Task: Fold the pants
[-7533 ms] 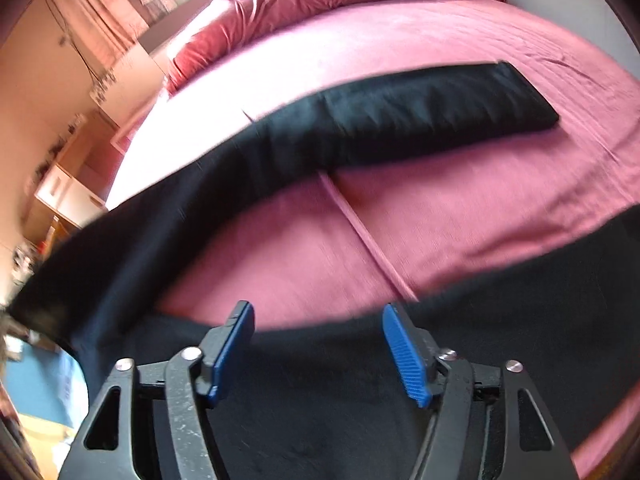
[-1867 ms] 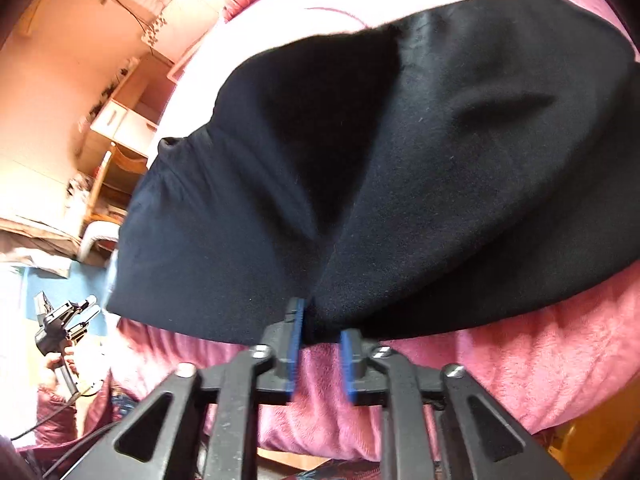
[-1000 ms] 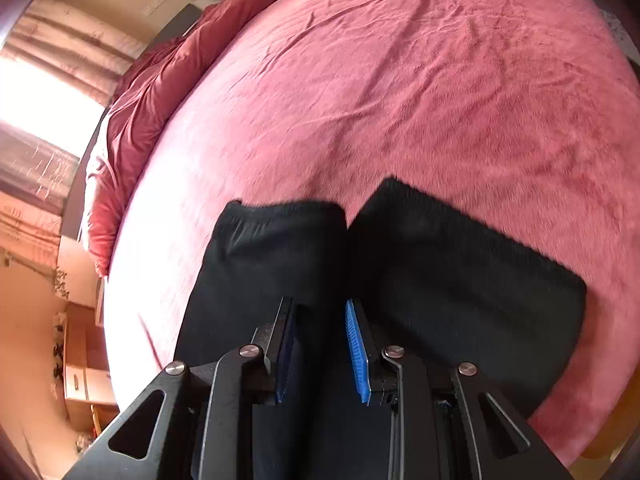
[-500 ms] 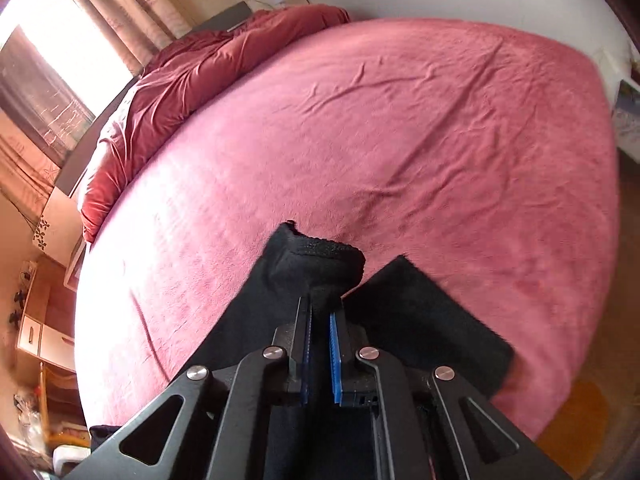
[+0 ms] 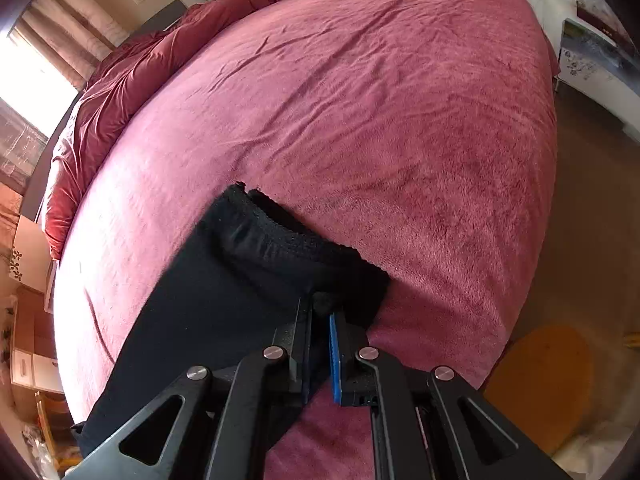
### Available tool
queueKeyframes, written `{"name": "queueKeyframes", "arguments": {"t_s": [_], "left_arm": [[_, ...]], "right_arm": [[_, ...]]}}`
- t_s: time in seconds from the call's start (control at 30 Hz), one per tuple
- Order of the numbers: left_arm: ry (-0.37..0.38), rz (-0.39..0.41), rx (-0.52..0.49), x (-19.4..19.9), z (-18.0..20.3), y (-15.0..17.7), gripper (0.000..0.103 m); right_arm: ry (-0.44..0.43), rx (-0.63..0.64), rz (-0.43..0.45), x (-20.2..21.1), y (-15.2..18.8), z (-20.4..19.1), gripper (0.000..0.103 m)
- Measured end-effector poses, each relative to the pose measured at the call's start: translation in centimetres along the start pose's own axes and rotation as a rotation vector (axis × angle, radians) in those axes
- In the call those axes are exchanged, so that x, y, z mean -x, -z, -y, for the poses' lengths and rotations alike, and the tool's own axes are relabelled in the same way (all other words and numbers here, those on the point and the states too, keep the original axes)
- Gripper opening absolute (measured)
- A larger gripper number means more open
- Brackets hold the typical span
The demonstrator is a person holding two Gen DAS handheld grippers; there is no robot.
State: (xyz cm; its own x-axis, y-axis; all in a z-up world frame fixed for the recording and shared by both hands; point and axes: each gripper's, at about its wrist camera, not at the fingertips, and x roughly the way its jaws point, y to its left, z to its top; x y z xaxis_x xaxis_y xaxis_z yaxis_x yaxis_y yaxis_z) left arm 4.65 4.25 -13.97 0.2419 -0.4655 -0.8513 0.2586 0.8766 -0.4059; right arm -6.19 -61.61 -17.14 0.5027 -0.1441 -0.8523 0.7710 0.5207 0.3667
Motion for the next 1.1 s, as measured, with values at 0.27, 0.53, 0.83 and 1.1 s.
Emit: {"name": "queueKeyframes", "arguments": {"t_s": [0.27, 0.53, 0.83, 1.1], "left_arm": [[-0.005, -0.004, -0.002, -0.8, 0.8, -0.3, 0.031], [-0.002, 0.001, -0.039, -1.2, 1.8, 0.0, 0.031], [-0.011, 0.002, -0.033, -1.6, 1.9, 0.3, 0.031], [-0.004, 0.015, -0.028, -1.6, 1.6, 0.5, 0.032]], "right_arm": [[-0.081, -0.076, 0.004, 0.3, -0.2, 1.9, 0.015], [-0.051, -0.018, 0.057, 2.4, 0.4, 0.8, 0.01], [0.049, -0.014, -0.002, -0.3, 1.0, 1.6, 0.01], [0.094, 0.012, 0.029, 2.2, 0.9, 1.5, 0.036]]}}
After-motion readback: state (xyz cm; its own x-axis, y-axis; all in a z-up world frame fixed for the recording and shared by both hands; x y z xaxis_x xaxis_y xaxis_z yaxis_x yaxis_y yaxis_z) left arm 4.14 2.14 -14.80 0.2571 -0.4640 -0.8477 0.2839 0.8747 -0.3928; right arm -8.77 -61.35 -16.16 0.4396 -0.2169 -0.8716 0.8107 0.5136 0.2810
